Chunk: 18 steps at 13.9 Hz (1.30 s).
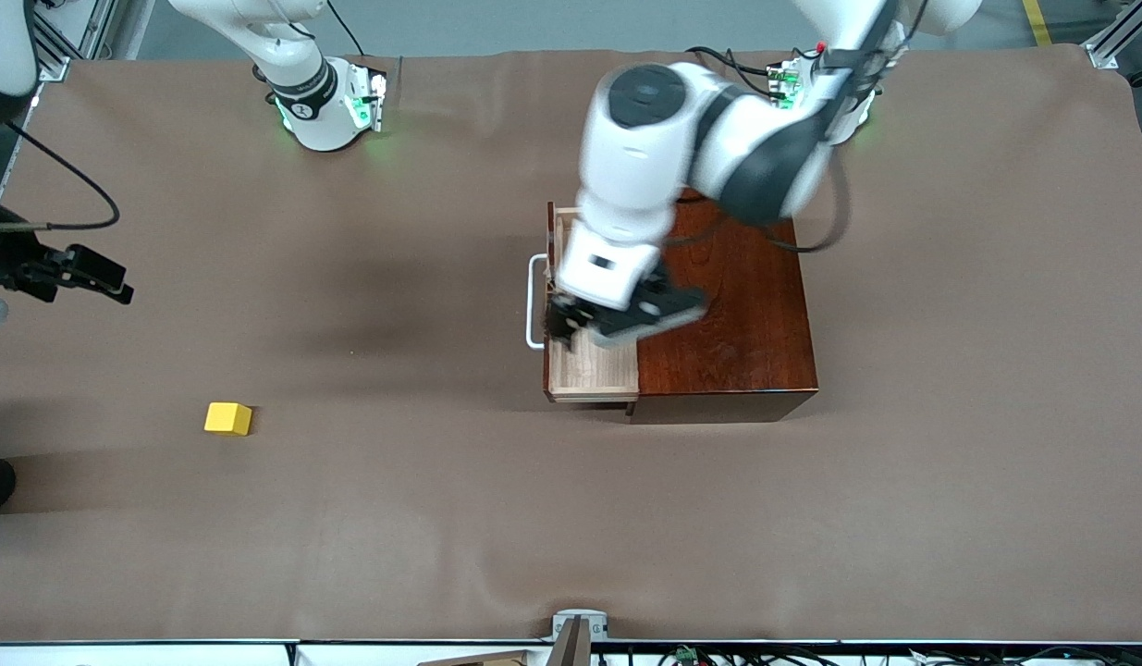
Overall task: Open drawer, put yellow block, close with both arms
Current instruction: 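Reach the right gripper to the yellow cube while the left gripper withdraws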
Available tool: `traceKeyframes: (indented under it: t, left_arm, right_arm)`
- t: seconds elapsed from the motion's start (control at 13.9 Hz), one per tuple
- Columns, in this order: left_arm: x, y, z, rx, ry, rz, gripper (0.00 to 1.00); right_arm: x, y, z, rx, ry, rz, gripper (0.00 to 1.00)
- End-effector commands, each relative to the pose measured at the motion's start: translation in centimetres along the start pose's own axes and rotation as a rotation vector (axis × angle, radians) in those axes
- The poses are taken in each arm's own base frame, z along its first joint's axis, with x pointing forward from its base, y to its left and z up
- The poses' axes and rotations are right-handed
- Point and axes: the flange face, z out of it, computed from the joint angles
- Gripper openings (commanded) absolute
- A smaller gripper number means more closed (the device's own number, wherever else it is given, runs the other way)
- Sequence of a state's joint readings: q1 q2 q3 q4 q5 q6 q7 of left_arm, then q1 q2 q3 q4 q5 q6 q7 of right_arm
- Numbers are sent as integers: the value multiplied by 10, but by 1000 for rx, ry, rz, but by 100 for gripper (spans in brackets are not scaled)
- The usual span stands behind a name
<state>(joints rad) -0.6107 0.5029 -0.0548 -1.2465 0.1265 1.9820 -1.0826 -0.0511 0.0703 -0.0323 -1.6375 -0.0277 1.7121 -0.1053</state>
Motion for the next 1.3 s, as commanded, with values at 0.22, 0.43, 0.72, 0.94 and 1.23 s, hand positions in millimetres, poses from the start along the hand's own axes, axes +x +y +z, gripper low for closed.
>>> traceKeyframes:
  t: [0.22, 0.43, 0.72, 0.94, 1.23]
  left_arm:
    - [102, -113, -41, 115, -39, 50, 100]
    - [146, -177, -71, 134, -41, 62, 100]
    - [175, -253, -107, 155, -35, 93, 100]
    - [176, -299, -132, 181, -80, 190, 100]
    - [178, -346, -160, 138, -160, 248, 100]
  right_arm:
    - [40, 30, 84, -15, -56, -70, 100]
    - [73, 25, 157, -8, -35, -78, 100]
    - [91, 28, 251, 12, -56, -71, 100]
    - [86, 37, 309, 59, -68, -26, 100]
    - [84, 39, 352, 65, -78, -13, 100]
